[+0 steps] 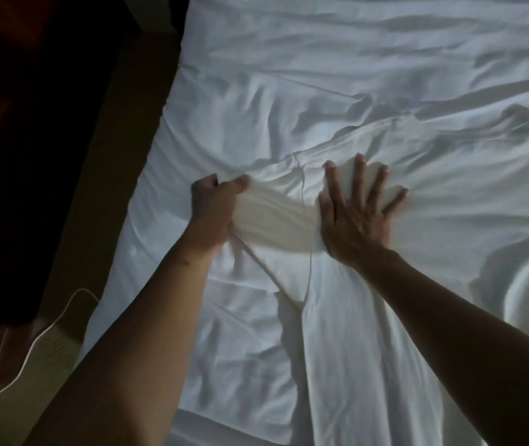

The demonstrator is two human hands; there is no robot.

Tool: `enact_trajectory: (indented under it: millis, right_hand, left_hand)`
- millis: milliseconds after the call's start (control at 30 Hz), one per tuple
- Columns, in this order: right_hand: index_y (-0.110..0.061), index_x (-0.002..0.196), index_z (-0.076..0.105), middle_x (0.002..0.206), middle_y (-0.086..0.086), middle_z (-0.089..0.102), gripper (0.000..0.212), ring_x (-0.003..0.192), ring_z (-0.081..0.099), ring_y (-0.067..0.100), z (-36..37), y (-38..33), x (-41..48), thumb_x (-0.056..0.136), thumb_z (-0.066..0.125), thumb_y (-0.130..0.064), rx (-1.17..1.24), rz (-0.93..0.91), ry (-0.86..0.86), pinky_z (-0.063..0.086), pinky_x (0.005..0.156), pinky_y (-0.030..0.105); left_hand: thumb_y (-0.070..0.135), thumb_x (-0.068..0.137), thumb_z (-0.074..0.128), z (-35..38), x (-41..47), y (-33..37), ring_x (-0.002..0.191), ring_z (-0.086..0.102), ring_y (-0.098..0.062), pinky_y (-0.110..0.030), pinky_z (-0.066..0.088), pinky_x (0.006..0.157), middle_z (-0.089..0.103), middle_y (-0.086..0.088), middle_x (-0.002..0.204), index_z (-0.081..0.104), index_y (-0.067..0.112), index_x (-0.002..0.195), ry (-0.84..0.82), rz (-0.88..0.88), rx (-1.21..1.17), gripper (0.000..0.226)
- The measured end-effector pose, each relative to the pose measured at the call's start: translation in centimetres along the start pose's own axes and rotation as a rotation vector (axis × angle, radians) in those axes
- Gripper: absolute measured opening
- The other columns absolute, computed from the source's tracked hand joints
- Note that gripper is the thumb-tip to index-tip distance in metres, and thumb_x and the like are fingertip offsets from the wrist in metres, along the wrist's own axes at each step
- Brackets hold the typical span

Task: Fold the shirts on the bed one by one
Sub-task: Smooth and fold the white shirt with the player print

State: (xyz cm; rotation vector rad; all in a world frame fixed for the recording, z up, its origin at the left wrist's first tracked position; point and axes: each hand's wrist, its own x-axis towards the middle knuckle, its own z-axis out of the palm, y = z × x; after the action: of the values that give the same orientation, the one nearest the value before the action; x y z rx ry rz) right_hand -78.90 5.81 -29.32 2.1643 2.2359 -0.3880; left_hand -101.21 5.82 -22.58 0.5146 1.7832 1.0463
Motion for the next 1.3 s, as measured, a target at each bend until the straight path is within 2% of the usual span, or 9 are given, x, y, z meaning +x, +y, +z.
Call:
enact_trajectory:
  millis: [100,267,433,667,833,967,1100,1200,1300]
  right_hand:
    - [-0.044,0.163,-0.003,0.173,0.009,-0.013,0.058,0.155,-0.013,0.048,-0.2,-1.2,0.5,0.108,0.012,-0.053,0.019,0.033,-0.001,-0.005,0.111,0.083]
    - [-0.046,0.162,-0.002,0.173,0.007,-0.014,0.059,0.157,-0.015,0.039,-0.1,-1.4,0.9,0.106,0.009,-0.057,0.036,0.036,0.008,-0.006,0.118,0.074]
    - [-0.046,0.162,-0.002,0.173,0.008,-0.012,0.059,0.158,-0.013,0.038,-0.1,-1.5,0.9,0.105,0.01,-0.057,0.035,0.038,0.013,-0.005,0.119,0.073]
    - [-0.046,0.162,-0.001,0.173,0.007,-0.012,0.059,0.158,-0.013,0.037,0.1,-1.5,0.9,0.106,0.01,-0.057,0.031,0.055,0.018,-0.006,0.119,0.072]
    - [-0.046,0.162,0.0,0.173,0.007,-0.011,0.059,0.158,-0.013,0.036,0.1,-1.5,1.0,0.105,0.01,-0.057,0.025,0.057,0.019,-0.008,0.119,0.071]
    - [-0.047,0.162,0.0,0.173,0.006,-0.012,0.059,0.158,-0.014,0.035,-0.1,-1.5,1.0,0.105,0.008,-0.059,0.024,0.051,-0.008,-0.01,0.119,0.07]
    - [-0.044,0.163,-0.003,0.173,0.003,-0.016,0.062,0.158,-0.017,0.028,-1.2,-0.8,0.9,0.104,0.007,-0.06,0.112,0.019,-0.081,-0.014,0.121,0.064]
    - [-0.032,0.165,-0.003,0.173,0.004,-0.013,0.069,0.159,-0.015,0.024,-1.8,0.3,-1.6,0.102,0.005,-0.059,0.191,-0.046,-0.119,-0.01,0.125,0.057]
    - [-0.024,0.166,0.001,0.173,0.01,-0.007,0.068,0.16,-0.01,0.027,-1.2,1.2,-7.2,0.106,0.013,-0.054,0.177,-0.131,-0.081,-0.003,0.126,0.058]
  left_hand:
    - [0.021,0.091,0.078,-2.2,0.1,-0.4,0.081,0.072,-0.024,-0.033,0.056,0.062,0.076,-0.01,0.091,0.079,0.008,0.09,0.074,-0.109,-0.058,0.013]
    - [0.049,0.069,0.086,-3.6,-2.7,-1.2,0.078,0.076,-0.029,-0.04,0.063,0.069,0.077,-0.011,0.09,0.073,0.008,0.107,-0.167,-0.315,-0.101,0.058]
    - [0.006,0.077,0.086,-2.5,-3.9,-2.3,0.09,0.075,-0.033,-0.042,0.062,0.082,0.078,-0.015,0.099,0.076,0.001,0.105,-0.254,-0.211,-0.08,0.031]
    - [0.028,0.081,0.077,0.0,-3.9,-5.2,0.096,0.075,-0.021,-0.044,0.06,0.091,0.079,-0.004,0.098,0.077,0.017,0.094,-0.021,-0.012,-0.158,0.016]
    - [0.027,0.094,0.074,-1.3,-5.6,-6.7,0.078,0.071,-0.019,-0.03,0.052,0.07,0.071,0.007,0.075,0.068,0.012,0.085,0.19,0.145,0.215,0.018]
    - [0.056,0.082,0.08,-3.0,-7.4,-6.8,0.048,0.052,-0.019,-0.03,0.04,0.051,0.051,0.009,0.047,0.056,0.013,0.061,0.042,-0.055,0.335,0.054]
    - [0.034,0.08,0.072,-3.6,-8.5,-6.6,0.087,0.068,-0.029,-0.04,0.056,0.078,0.072,0.003,0.083,0.066,0.021,0.085,0.238,0.108,0.722,0.015]
    - [0.034,0.096,0.061,-2.1,-8.0,-5.3,0.111,0.059,-0.033,-0.047,0.052,0.091,0.063,-0.011,0.12,0.065,0.016,0.123,0.379,0.491,0.755,0.032]
    - [0.048,0.105,0.042,0.7,-4.7,-5.1,0.142,0.042,-0.04,-0.056,0.039,0.109,0.046,-0.02,0.155,0.048,0.021,0.153,0.155,0.75,1.071,0.056]
